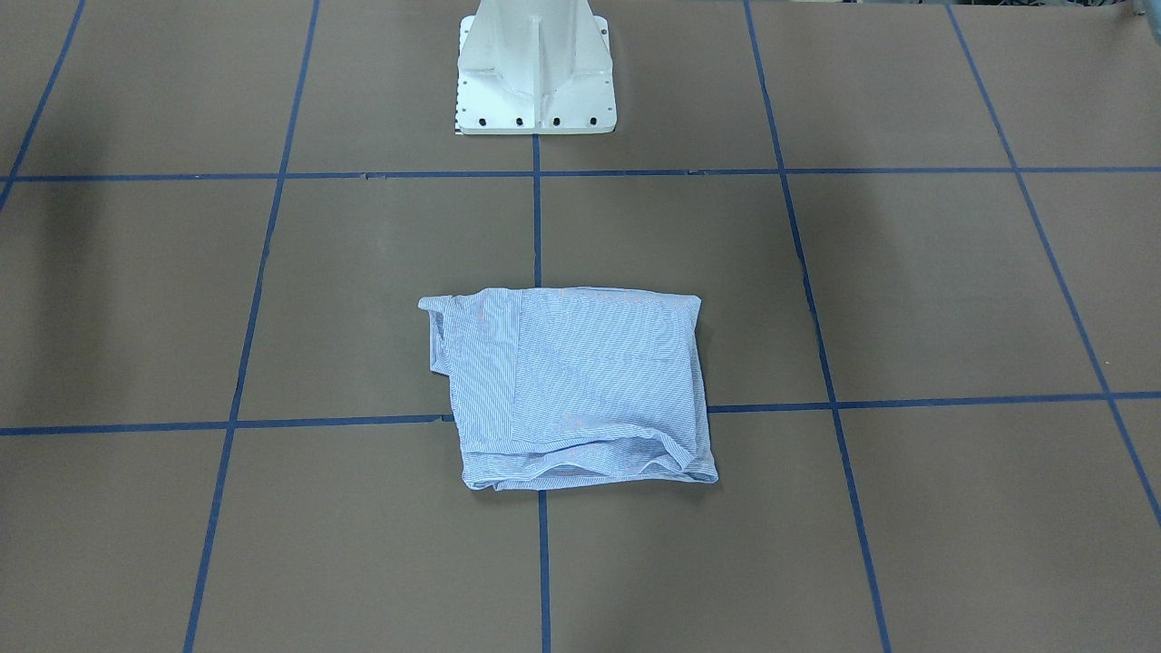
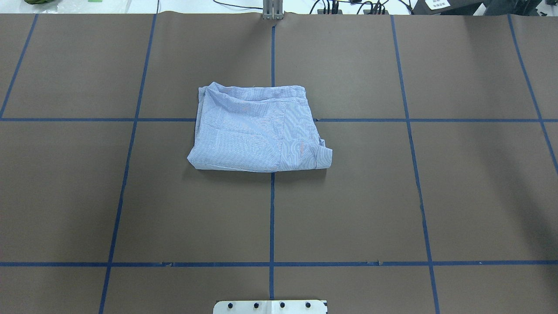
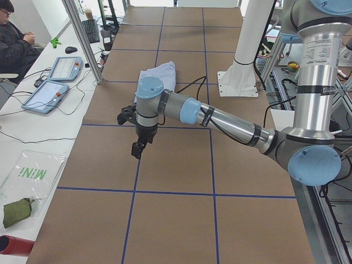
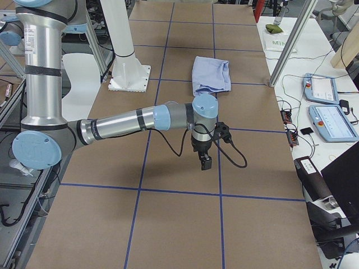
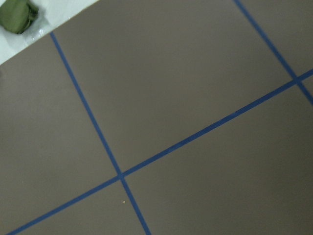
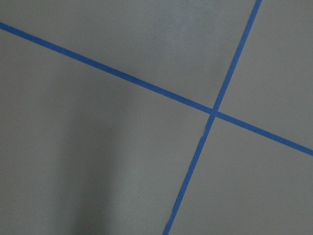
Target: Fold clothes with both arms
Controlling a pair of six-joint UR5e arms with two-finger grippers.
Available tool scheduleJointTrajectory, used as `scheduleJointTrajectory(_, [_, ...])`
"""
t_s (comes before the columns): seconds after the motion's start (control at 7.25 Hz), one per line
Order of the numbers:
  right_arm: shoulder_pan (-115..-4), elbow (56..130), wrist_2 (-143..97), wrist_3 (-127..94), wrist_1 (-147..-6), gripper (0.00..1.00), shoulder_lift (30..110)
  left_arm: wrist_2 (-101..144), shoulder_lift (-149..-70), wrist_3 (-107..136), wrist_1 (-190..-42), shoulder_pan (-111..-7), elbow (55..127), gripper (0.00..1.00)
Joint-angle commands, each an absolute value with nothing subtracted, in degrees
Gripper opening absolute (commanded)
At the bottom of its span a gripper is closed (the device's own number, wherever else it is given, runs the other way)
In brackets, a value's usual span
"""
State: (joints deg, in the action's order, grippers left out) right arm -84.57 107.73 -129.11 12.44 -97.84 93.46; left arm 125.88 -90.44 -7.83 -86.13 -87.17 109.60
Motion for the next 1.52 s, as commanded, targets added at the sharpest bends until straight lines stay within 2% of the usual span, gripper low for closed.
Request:
scheduleJointTrajectory(0.0, [-84.0,107.8,-129.5,12.5,-97.8,1.00,93.1,133.8,-89.6,-8.2,-85.7,-90.4,108.6,1.00])
scheduleJointTrajectory(0.55, [-83.8,107.8,-129.5,13.5,-97.5,1.00,95.4,137.8,-85.5,-7.6,-86.2,-90.4,109.2,1.00])
scheduleJointTrajectory(1.38, [-83.4,105.6,-129.1,8.9,-97.1,1.00,95.5,126.7,-84.8,-7.4,-86.0,-90.2,108.5,1.00])
